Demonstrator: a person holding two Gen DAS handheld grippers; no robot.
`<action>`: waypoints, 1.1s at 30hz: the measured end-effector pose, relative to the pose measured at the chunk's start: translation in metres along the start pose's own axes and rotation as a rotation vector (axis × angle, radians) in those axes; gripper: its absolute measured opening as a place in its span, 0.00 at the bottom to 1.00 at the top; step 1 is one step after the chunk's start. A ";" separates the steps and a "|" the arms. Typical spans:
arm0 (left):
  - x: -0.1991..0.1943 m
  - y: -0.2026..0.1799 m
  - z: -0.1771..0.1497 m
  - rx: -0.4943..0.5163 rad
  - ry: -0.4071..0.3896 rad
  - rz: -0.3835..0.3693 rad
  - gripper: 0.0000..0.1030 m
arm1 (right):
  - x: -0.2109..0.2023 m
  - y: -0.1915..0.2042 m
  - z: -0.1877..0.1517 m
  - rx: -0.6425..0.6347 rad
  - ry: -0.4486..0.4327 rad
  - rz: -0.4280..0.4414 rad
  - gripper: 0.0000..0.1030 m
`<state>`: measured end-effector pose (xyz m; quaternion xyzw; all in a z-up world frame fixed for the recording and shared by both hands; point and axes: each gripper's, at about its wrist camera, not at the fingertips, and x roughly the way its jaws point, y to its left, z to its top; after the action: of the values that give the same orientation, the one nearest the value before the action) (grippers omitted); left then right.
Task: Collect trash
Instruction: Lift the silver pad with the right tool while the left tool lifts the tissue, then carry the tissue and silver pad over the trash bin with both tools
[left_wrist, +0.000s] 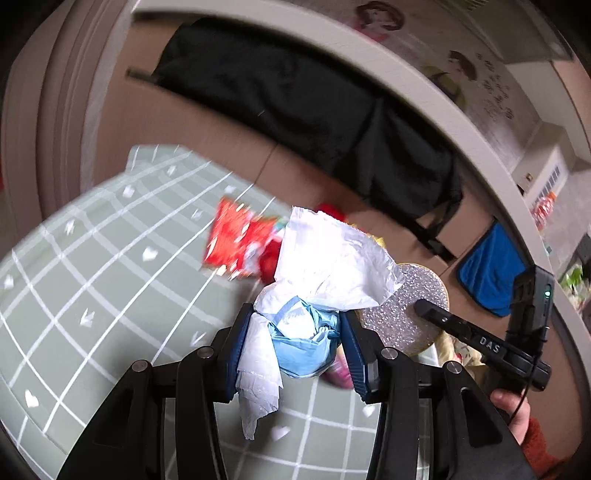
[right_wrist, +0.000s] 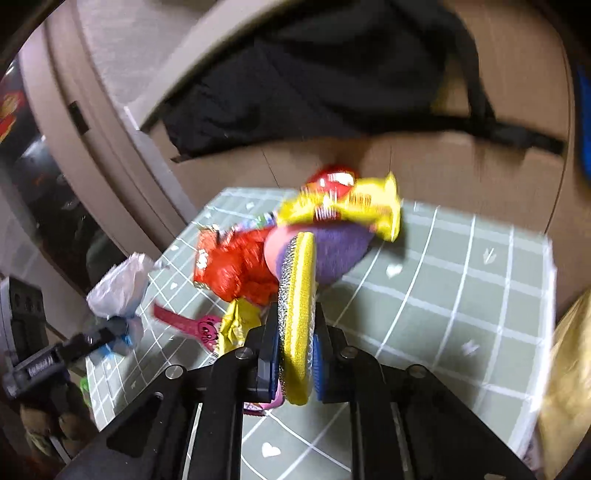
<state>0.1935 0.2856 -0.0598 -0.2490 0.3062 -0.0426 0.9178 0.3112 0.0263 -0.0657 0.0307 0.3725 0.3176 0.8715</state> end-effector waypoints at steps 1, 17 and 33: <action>-0.002 -0.008 0.003 0.020 -0.011 -0.002 0.45 | -0.012 0.000 0.003 -0.017 -0.022 -0.002 0.13; -0.008 -0.192 0.040 0.356 -0.214 0.000 0.45 | -0.154 -0.038 0.030 -0.135 -0.267 -0.111 0.13; 0.030 -0.325 0.009 0.488 -0.167 -0.117 0.45 | -0.259 -0.120 0.016 -0.102 -0.404 -0.271 0.13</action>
<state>0.2467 -0.0011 0.0872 -0.0403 0.1953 -0.1473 0.9688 0.2508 -0.2155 0.0746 -0.0006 0.1751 0.2035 0.9633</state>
